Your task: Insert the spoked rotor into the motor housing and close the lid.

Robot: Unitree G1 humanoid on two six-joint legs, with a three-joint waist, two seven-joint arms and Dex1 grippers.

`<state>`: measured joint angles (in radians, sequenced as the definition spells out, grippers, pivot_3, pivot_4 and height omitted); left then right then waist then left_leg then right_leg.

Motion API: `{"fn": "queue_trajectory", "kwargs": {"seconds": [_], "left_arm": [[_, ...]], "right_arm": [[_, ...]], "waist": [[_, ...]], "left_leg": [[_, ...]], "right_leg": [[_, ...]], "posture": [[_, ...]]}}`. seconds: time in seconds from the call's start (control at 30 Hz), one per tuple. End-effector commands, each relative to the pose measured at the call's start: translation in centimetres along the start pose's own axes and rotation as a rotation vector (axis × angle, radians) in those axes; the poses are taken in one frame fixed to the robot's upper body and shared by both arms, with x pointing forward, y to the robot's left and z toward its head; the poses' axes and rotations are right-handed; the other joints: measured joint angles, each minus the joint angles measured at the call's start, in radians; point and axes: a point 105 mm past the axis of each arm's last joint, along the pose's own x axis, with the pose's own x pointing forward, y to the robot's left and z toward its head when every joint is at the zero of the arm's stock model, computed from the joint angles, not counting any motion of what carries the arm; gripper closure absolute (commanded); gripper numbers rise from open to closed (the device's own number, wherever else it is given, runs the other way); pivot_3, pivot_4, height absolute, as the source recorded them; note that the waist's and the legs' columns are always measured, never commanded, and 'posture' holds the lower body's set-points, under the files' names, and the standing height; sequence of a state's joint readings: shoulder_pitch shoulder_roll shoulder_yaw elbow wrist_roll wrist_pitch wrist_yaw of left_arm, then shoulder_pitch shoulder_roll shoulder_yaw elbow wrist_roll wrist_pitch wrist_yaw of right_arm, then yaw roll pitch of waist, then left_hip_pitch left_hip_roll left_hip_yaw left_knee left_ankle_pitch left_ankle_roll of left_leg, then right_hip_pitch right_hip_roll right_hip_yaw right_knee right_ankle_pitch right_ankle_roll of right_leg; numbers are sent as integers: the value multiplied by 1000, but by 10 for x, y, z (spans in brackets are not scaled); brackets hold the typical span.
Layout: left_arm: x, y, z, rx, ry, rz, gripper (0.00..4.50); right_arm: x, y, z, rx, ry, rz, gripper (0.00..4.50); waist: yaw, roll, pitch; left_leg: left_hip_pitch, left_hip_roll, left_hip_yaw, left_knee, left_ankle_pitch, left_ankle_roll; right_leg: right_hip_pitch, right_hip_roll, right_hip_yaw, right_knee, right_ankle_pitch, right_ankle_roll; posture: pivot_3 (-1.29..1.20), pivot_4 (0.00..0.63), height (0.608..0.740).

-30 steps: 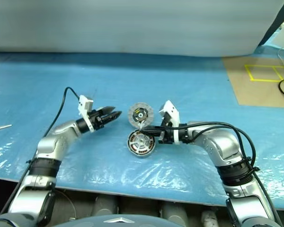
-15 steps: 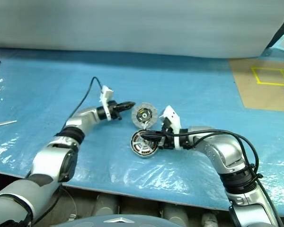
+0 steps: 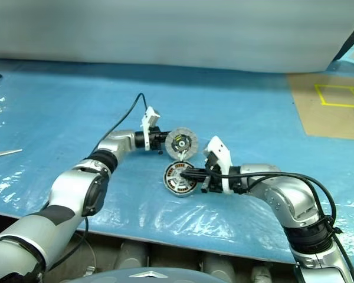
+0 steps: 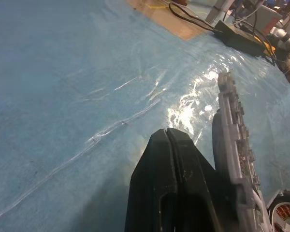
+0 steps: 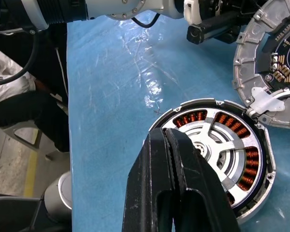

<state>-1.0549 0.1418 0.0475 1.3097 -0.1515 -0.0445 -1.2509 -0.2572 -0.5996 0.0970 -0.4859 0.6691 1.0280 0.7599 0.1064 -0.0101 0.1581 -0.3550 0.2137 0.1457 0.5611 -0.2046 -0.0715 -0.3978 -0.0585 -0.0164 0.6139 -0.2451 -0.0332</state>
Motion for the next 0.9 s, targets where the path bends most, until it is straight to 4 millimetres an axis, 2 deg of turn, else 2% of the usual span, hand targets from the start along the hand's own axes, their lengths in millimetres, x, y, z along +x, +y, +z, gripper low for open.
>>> {"fn": "queue_trajectory", "kwargs": {"seconds": [0.03, 0.13, 0.2, 0.27, 0.37, 0.43, 0.5, 0.57, 0.73, 0.9], "left_arm": [[11, -18, 25, 93, -29, -157, 4481], [14, -32, 26, 135, -3, -271, 4481], [15, -39, 25, 144, 8, -331, 4481], [15, -46, 22, 162, 22, -393, 4481], [12, -51, 16, 189, 54, -443, 4481], [9, -52, 13, 200, 70, -447, 4481], [6, -52, 7, 224, 93, -452, 4481], [4, -55, 5, 230, 96, -467, 4481], [-7, -78, -1, 261, 103, -571, 4481], [-32, -109, -32, 334, 236, -710, 4481]], "right_arm": [[-6, 5, 9, -34, -25, -1, 4500], [-10, 4, 10, -37, -27, -6, 4500], [-21, 1, 25, -5, -95, -7, 4500], [-47, -5, 43, 18, -160, -13, 4500], [-86, -16, 49, 13, -136, -81, 4500], [-104, -18, 51, 21, -127, -107, 4500], [-112, -19, 49, 18, -111, -130, 4500], [-112, -20, 46, 11, -97, -148, 4500], [-94, -20, 38, 8, -95, -150, 4500], [-84, -26, 35, 19, -102, -159, 4500]], "waist": [[0, 0, 0], [0, 0, 0], [0, 0, 0], [1, 0, 0], [16, 0, 1], [21, 0, 1], [22, 0, 1], [22, 0, 1], [22, 1, 1], [21, 4, 1]], "left_leg": [[0, 0, 0, 0, 0, 0], [0, 0, 0, 0, 0, 0], [0, 0, 0, -1, 0, 0], [0, 0, 0, -1, 0, 0], [-1, -2, 0, 0, 0, 1], [-1, -1, 0, -1, 0, 1], [-3, 0, 0, -1, 1, 2], [-4, 1, 0, -1, 2, 3], [-8, 2, 0, 0, 2, 3], [-9, 3, 1, 0, 0, 1]], "right_leg": [[0, 0, 0, 0, 0, 0], [0, 0, 0, -1, 0, 0], [0, 0, 0, -1, 0, 0], [0, 0, 0, -1, 0, 0], [0, -2, 0, -2, 0, 1], [2, -1, 0, -4, 0, 1], [3, 0, 0, -4, 0, 0], [3, 0, -2, -5, 0, 0], [-2, 0, -3, -3, 0, 0], [-4, 0, -4, -1, 0, -1]], "posture": [[0, 150, 740], [0, 150, 740], [0, 150, 740], [0, 150, 740], [0, 150, 740], [0, 150, 740], [0, 150, 740], [0, 150, 740], [0, 150, 740], [0, 150, 740]]}}
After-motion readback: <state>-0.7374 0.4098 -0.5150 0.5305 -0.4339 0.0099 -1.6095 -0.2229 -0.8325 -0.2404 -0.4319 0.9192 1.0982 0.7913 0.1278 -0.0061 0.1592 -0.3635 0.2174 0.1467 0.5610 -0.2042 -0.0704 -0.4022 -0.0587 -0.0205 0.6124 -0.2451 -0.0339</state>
